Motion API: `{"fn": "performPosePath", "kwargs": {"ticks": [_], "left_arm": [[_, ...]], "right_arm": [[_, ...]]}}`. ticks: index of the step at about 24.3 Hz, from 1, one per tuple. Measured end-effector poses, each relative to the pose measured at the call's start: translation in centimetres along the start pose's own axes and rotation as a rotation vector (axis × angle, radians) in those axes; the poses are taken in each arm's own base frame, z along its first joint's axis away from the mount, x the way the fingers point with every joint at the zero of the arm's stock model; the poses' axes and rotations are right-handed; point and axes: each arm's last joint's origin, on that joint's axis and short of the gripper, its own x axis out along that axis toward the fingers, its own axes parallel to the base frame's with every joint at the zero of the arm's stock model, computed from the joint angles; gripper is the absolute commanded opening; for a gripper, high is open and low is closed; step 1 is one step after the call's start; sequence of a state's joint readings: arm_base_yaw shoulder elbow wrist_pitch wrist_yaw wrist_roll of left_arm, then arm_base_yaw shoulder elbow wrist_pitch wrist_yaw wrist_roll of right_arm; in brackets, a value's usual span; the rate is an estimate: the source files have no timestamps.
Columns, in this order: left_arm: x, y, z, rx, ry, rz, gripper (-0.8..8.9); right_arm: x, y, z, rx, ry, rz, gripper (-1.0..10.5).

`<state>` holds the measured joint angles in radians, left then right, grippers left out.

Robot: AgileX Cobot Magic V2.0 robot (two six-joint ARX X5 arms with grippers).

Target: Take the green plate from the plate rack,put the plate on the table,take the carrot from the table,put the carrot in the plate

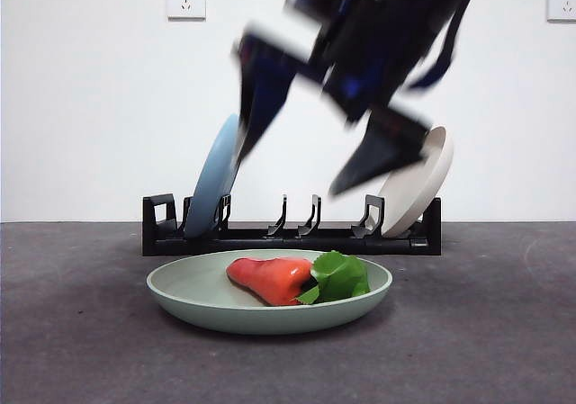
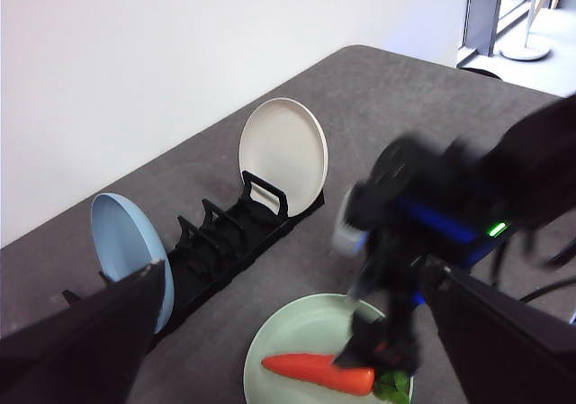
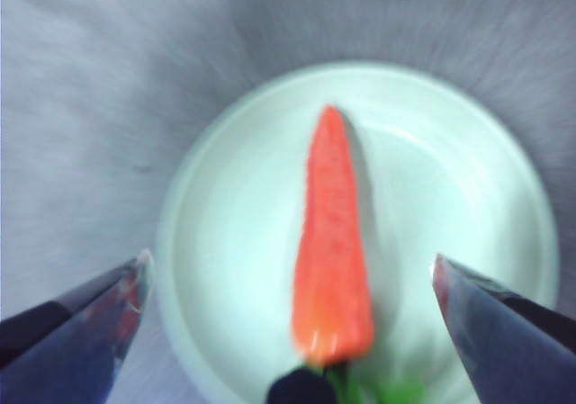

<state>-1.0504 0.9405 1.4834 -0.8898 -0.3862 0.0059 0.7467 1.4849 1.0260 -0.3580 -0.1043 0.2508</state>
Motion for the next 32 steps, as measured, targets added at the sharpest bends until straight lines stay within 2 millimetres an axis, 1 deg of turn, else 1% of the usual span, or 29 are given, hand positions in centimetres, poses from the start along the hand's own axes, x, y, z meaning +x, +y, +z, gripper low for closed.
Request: {"fn": "performPosePath", "kwargs": {"ticks": [1,3,6,7,9,10,11,14,15,19,32], "left_arm": [[0.0,0.0,0.0,0.002,0.004,0.000,4.75],[0.0,0.0,-0.2,0.007,0.018,0.000,4.70],[0.0,0.0,-0.5,0.021,0.051,-0.001,4.70],[0.0,0.0,-0.7,0.027,0.065,-0.001,4.66],[0.0,0.0,-1.0,0.038,0.095,-0.001,4.33],[-0.1,0.0,-1.1,0.044,0.110,-0.002,3.69],[-0.1,0.0,-1.3,0.051,0.127,-0.002,2.83],[-0.2,0.0,-1.8,0.057,0.175,-0.003,-0.31],[-0.2,0.1,-1.9,0.058,0.188,-0.003,-0.02],[-0.3,0.1,-2.4,0.069,0.237,-0.002,-0.06],[-0.3,0.1,-2.5,0.067,0.249,0.000,-0.03]], "right_arm": [[-1.9,0.2,-0.1,-0.001,-0.006,0.001,5.7],[-4.6,0.4,-0.4,-0.001,-0.005,0.002,5.6],[-8.6,0.5,-1.5,-0.002,0.010,-0.002,5.6],[-10.0,0.6,-2.1,-0.001,0.020,-0.005,5.4],[-12.1,0.5,-3.1,0.000,0.038,-0.009,4.5],[-13.2,0.5,-3.6,0.001,0.045,-0.011,4.0],[-14.0,0.5,-4.1,0.002,0.049,-0.012,3.3],[-15.9,0.4,-5.2,0.001,0.044,-0.004,0.2],[-16.3,0.4,-5.4,0.001,0.047,0.008,-0.2],[-17.1,0.6,-5.8,0.000,0.043,0.062,-0.1],[-17.2,0.6,-5.7,-0.003,0.031,0.066,0.0]]}}
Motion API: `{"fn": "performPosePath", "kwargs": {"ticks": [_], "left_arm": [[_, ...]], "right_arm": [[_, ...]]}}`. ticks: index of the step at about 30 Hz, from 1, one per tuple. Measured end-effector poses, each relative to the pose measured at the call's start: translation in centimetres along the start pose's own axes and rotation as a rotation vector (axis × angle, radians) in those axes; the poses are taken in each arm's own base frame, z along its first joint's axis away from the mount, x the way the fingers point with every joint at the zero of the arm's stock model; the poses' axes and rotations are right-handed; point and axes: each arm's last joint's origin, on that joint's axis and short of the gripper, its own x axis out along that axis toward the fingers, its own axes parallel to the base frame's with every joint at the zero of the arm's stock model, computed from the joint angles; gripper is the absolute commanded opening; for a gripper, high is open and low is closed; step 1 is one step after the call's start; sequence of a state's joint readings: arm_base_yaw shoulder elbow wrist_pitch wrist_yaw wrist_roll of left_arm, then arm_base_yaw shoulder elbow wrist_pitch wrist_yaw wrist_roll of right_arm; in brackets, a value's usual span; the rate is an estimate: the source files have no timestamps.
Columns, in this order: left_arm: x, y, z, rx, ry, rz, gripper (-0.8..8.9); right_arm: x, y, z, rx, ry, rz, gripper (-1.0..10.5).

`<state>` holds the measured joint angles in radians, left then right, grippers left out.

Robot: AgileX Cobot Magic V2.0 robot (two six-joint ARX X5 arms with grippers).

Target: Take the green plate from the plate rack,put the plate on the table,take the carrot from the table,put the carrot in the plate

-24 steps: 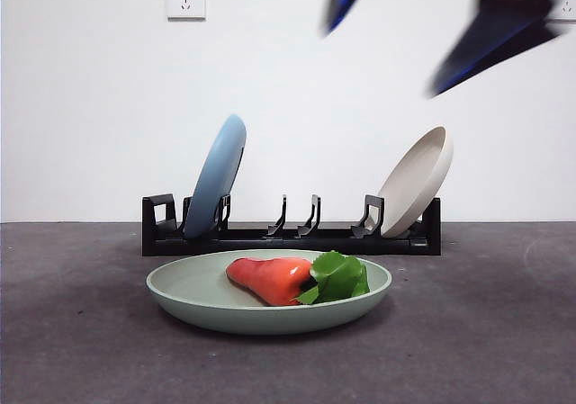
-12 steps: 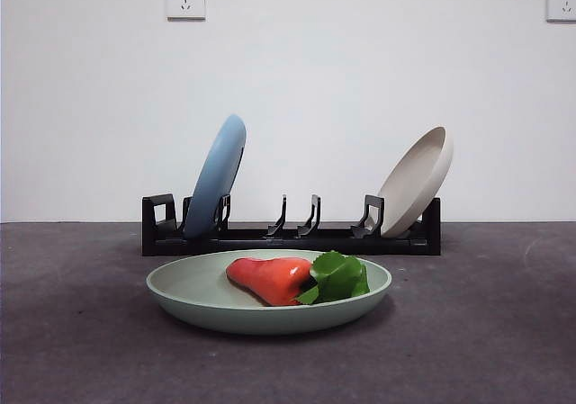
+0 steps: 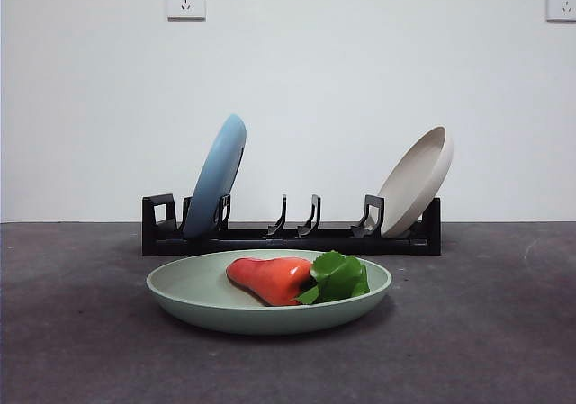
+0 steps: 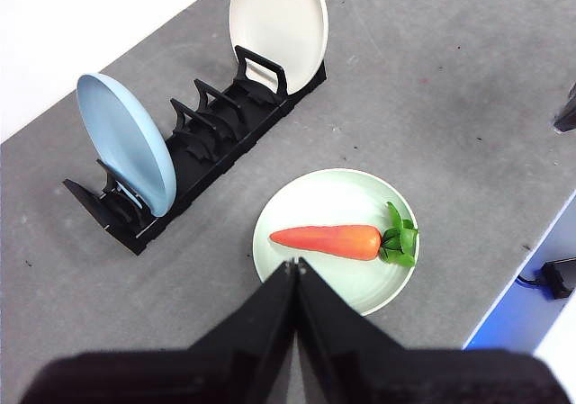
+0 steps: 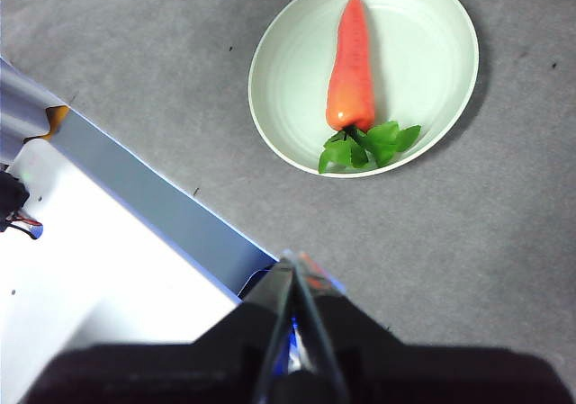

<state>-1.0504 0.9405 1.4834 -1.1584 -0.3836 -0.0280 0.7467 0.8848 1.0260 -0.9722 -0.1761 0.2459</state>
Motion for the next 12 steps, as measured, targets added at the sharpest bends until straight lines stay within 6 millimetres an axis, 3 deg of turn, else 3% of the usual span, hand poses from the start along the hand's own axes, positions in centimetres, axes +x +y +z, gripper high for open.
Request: {"fn": "performPosePath", "kwargs": {"ticks": [12], "left_arm": [[0.02,0.10,0.14,-0.007,-0.012,0.013,-0.03]], "right_arm": [[0.01,0.00,-0.01,0.000,0.000,0.000,0.0]]}}
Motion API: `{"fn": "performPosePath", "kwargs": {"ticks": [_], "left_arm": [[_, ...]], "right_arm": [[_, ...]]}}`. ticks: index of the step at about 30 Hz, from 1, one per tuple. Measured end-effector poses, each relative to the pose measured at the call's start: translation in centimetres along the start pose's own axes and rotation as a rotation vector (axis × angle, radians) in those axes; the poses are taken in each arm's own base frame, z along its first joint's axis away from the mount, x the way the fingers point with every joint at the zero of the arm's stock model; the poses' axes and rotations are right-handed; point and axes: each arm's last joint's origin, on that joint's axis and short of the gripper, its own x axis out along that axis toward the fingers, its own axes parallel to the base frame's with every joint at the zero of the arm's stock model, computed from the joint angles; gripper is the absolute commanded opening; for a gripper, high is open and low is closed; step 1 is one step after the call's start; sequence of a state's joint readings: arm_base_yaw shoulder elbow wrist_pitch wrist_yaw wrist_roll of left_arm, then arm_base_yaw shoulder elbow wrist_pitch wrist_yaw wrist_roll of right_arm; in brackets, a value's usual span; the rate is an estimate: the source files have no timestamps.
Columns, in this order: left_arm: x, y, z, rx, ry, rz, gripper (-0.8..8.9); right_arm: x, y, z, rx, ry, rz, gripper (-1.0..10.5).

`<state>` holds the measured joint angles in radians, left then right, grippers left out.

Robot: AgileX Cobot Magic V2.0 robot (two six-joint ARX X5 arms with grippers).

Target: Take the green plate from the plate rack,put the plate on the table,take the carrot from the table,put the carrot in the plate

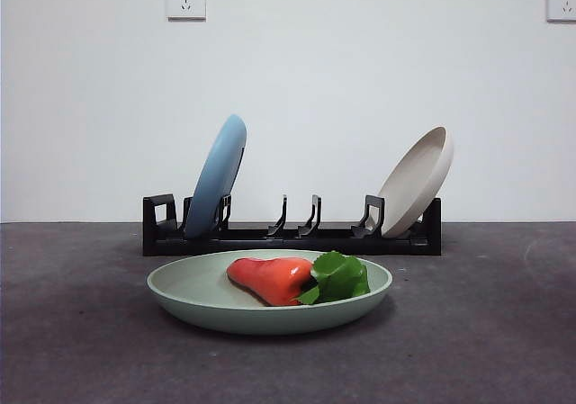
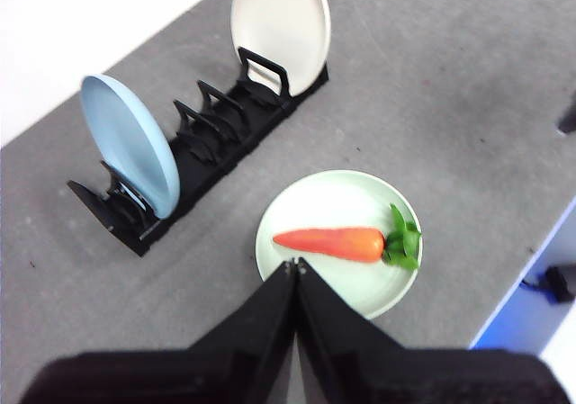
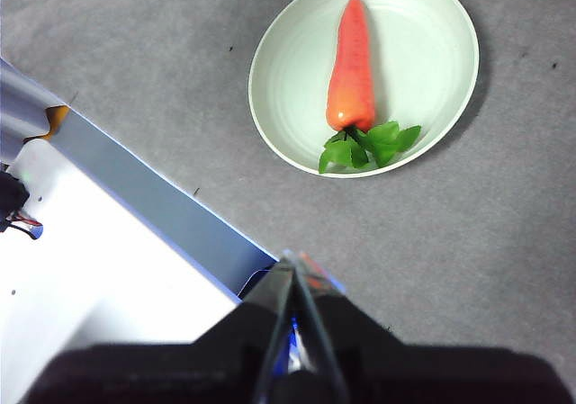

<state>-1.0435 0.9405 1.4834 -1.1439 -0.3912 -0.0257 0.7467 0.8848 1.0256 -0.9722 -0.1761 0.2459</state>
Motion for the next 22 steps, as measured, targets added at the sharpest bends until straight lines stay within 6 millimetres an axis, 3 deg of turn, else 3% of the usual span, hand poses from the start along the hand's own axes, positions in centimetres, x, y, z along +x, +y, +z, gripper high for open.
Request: {"fn": "performPosePath", "kwargs": {"ticks": [6,10,15,22], "left_arm": [[-0.4,2.4,0.2,-0.089,-0.211,0.079,-0.03],[-0.3,4.0,-1.6,-0.062,-0.438,0.062,-0.03],[1.4,5.2,-6.1,-0.033,-0.613,0.221,-0.03],[5.9,4.5,-15.3,-0.072,-0.550,0.372,-0.03]], "right_arm": [[0.0,0.0,0.0,-0.001,-0.001,0.000,0.0],[0.0,0.0,0.0,0.000,-0.001,0.000,0.0],[0.0,0.0,0.0,-0.001,-0.001,0.000,0.0],[0.0,0.0,0.0,0.000,-0.001,0.000,0.0]]}}
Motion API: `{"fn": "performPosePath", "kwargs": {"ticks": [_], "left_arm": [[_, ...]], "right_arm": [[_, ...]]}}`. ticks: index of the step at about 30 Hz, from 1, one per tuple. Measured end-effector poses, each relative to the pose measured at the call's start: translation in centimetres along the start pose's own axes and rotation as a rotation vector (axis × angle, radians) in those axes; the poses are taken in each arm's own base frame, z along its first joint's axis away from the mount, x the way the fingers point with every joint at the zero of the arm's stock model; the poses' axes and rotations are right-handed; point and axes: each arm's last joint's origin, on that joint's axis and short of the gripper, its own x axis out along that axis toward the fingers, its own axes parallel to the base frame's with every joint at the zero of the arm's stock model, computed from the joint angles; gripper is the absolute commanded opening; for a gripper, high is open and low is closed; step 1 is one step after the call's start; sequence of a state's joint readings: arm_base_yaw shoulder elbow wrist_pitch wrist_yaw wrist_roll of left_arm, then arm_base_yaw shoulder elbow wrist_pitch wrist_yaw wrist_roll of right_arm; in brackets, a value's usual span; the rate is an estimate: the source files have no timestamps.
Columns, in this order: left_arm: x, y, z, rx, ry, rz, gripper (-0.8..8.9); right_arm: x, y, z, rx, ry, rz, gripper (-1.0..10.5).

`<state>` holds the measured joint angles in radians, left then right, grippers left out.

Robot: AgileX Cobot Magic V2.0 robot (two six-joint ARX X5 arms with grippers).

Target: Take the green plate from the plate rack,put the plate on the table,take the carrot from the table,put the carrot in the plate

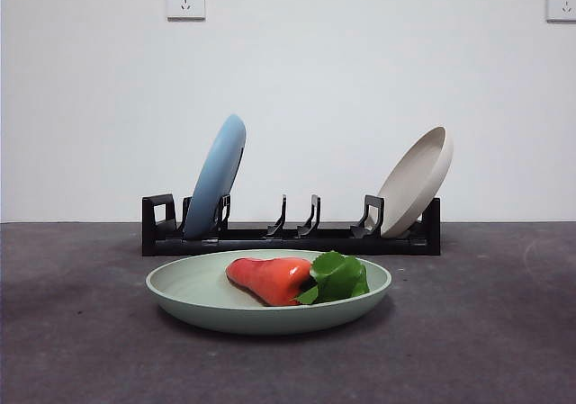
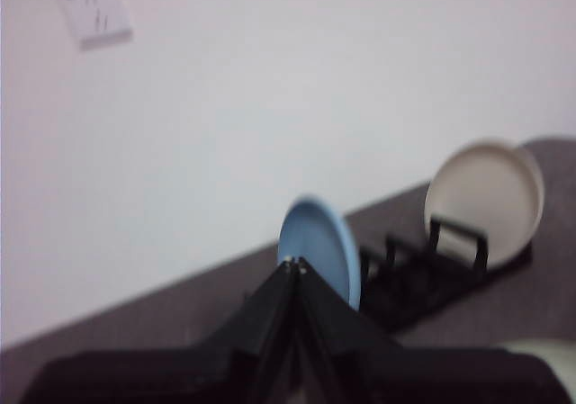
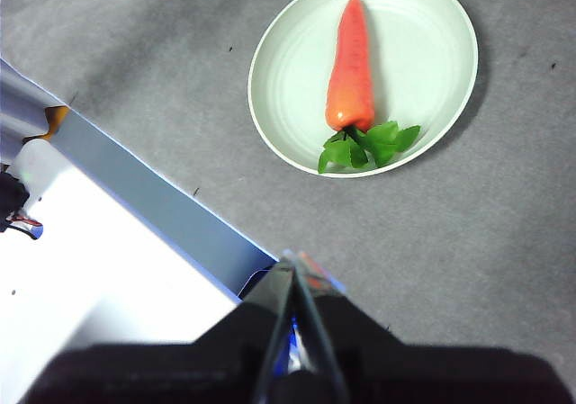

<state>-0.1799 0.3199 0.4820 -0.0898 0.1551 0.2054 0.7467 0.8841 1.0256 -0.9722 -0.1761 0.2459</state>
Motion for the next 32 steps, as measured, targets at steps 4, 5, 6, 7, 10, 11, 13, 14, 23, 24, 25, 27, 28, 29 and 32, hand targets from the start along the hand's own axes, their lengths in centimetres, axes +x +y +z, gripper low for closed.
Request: {"fn": "performPosePath", "kwargs": {"ticks": [4,5,6,7,10,11,13,14,23,24,25,27,28,29,32], "left_arm": [[-1.0,-0.5,-4.5,-0.001,0.040,0.054,-0.03],[-1.1,-0.6,-5.3,-0.001,0.048,0.064,-0.03],[-1.2,-0.7,-6.2,-0.003,0.059,0.074,-0.03],[-1.2,-0.7,-7.0,-0.006,0.070,0.086,-0.03],[-1.4,-0.8,-9.1,-0.031,0.097,0.119,-0.03],[-1.5,-0.8,-9.6,-0.040,0.102,0.129,-0.03],[-1.6,-0.9,-10.7,-0.061,0.114,0.148,-0.03],[-1.6,-0.9,-11.2,-0.071,0.120,0.154,-0.03],[-1.6,-1.1,-13.9,-0.156,0.251,0.168,-0.03],[-1.6,-1.1,-14.0,-0.164,0.256,0.170,-0.03],[-1.6,-1.1,-14.0,-0.166,0.257,0.170,-0.03],[-1.6,-1.1,-14.0,-0.169,0.255,0.171,-0.03],[-1.6,-1.1,-14.0,-0.170,0.256,0.172,-0.03],[-1.6,-1.1,-14.0,-0.172,0.256,0.172,-0.03],[-1.6,-1.1,-14.0,-0.173,0.256,0.172,-0.03]], "right_arm": [[0.0,0.0,0.0,0.000,0.000,0.000,0.0],[0.0,0.0,0.0,0.000,0.000,0.000,0.0],[0.0,0.0,0.0,0.000,0.000,0.000,0.0],[0.0,0.0,0.0,0.000,0.000,0.000,0.0],[0.0,0.0,0.0,0.000,0.000,0.000,0.0],[0.0,0.0,0.0,0.000,0.000,0.000,0.0],[0.0,0.0,0.0,0.000,0.000,0.000,0.0],[0.0,0.0,0.0,0.000,0.000,0.000,0.0],[0.0,0.0,0.0,0.000,0.000,0.000,0.0],[0.0,0.0,0.0,0.000,-0.001,0.000,0.0],[0.0,0.0,0.0,-0.001,-0.001,0.000,0.0],[0.0,0.0,0.0,0.000,-0.001,0.000,0.0],[0.0,0.0,0.0,0.000,-0.001,0.000,0.0],[0.0,0.0,0.0,0.000,-0.001,0.000,0.0],[0.0,0.0,0.0,0.000,-0.001,0.000,0.0]]}}
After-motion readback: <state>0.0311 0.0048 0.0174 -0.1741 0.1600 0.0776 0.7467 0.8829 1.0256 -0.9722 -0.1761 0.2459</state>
